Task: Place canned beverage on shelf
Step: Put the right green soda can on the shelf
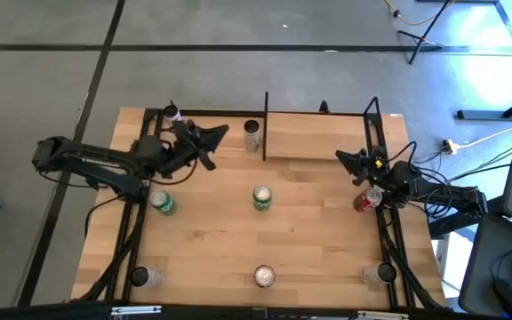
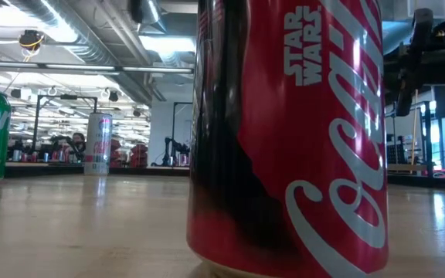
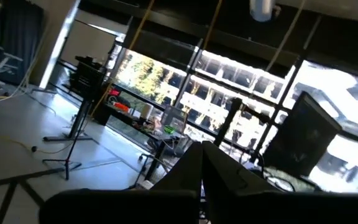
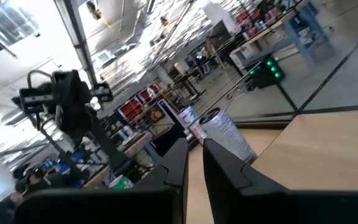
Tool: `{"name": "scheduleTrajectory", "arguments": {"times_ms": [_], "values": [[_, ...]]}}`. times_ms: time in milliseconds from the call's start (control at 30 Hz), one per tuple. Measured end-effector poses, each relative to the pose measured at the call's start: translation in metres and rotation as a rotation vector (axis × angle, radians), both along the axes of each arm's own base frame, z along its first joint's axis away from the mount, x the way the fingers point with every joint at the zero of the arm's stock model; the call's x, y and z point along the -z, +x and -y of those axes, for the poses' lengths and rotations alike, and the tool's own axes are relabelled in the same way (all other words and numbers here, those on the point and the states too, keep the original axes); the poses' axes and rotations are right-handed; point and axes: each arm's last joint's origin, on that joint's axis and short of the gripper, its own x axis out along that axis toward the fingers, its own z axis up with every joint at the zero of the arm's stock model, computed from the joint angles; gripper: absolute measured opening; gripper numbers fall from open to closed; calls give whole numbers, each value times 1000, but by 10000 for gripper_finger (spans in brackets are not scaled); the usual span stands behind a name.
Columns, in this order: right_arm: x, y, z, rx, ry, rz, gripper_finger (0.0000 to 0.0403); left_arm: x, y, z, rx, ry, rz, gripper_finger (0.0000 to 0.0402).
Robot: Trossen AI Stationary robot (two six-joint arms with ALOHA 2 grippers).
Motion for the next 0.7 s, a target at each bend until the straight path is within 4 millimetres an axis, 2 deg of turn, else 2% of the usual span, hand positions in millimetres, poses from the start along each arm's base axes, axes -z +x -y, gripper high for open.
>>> {"name": "scheduleTrajectory", "arguments": {"times_ms": [133, 333, 467, 600, 700], "values": [[-1, 0, -1, -45, 1, 9, 40, -9, 20, -4, 79, -13, -91, 41], [-9, -1, -4, -161, 18, 45, 40, -9, 38, -17, 200, -107, -264, 134], [-15, -2, -5, -175, 12, 60, 40, -16, 47, -25, 270, -152, -288, 191], [-19, -3, -5, -175, 9, 73, 40, -20, 60, -28, 330, -105, -332, 232], [-20, -3, -6, -185, 6, 75, 40, -19, 70, -22, 386, -35, -391, 243]]}}
